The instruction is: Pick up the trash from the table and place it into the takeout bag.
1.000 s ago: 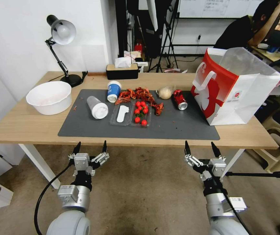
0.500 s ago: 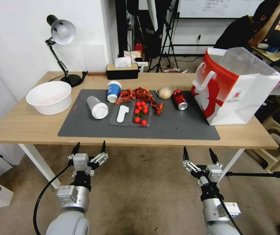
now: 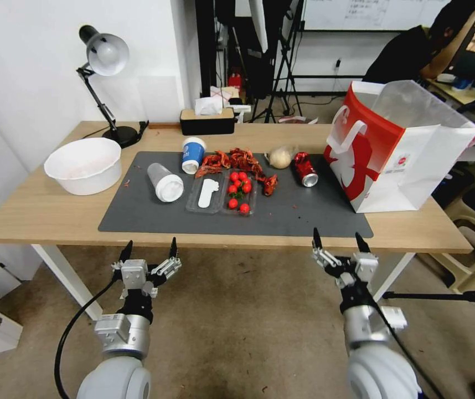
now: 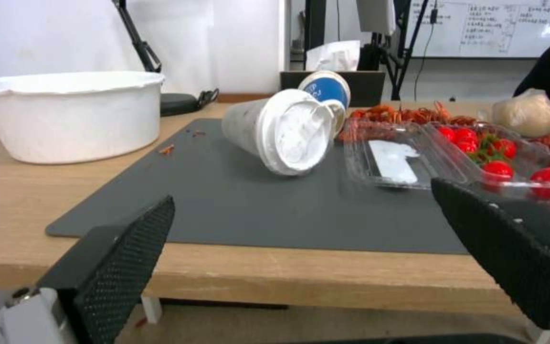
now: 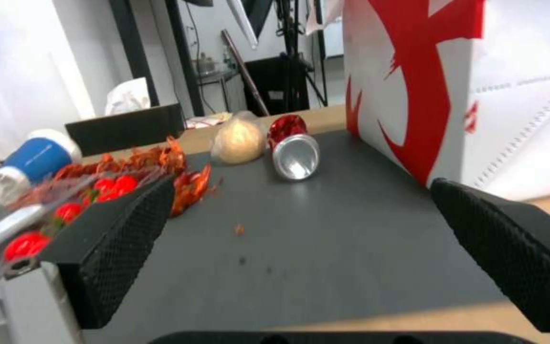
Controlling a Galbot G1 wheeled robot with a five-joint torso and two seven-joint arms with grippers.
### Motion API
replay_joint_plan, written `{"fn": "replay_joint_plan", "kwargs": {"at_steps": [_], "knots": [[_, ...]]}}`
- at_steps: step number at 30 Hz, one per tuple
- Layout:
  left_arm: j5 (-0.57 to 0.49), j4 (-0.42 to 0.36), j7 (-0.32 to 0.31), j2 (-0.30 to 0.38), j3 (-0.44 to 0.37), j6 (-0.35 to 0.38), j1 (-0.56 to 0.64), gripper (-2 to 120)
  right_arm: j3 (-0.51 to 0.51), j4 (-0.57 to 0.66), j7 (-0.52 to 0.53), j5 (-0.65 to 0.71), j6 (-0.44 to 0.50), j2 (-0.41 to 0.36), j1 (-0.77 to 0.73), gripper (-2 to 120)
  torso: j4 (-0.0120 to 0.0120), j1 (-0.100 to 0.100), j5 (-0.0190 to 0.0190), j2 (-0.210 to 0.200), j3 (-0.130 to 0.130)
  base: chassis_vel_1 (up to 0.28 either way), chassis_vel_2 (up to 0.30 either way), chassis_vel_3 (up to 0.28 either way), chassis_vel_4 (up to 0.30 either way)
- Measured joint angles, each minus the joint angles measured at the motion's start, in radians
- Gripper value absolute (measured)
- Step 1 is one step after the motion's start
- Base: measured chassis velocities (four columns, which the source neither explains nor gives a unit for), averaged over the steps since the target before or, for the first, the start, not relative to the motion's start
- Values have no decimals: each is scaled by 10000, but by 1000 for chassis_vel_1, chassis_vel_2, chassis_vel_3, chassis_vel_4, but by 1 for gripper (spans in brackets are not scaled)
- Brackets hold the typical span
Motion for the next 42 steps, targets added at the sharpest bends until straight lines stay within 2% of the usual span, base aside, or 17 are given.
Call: {"fn": "replay_joint_plan", "kwargs": {"at_steps": [7,9,17,20,26,29,42], "knots": [[-14,-47,-5,-33,-52,-4,-40,100,-315,-737,429,1319,-786,-638,1623,100,0,1,1,-1,1,0,0,0,0],[-18,-71,-9,-35,-120,-17,-48,100,-690,-1458,628,1988,-1064,-955,2676,100,0,2,1,-1,0,0,0,0,0],[-25,-88,-18,-32,-198,-41,-47,100,-1292,-2414,693,3286,-1422,-1148,4153,100,-1,2,2,-1,0,0,0,0,0],[-27,-105,-25,-32,-233,-44,-48,100,-1661,-3096,616,4202,-1560,-1149,5196,100,3,3,-1,-1,0,0,0,0,0],[-27,-106,-26,-35,-241,-45,-47,100,-1832,-3396,621,4560,-1659,-1149,5610,100,1,3,-1,-1,0,0,0,0,0],[-26,-106,-31,-68,-250,-59,-37,100,-2096,-4063,707,4900,-1841,-1145,6341,100,0,3,0,-2,0,0,0,0,0],[-1,-59,-41,-86,-267,-109,-32,100,-2803,-5831,823,5460,-2078,-992,7751,99,0,1,0,-1,-1,0,0,0,0]]}}
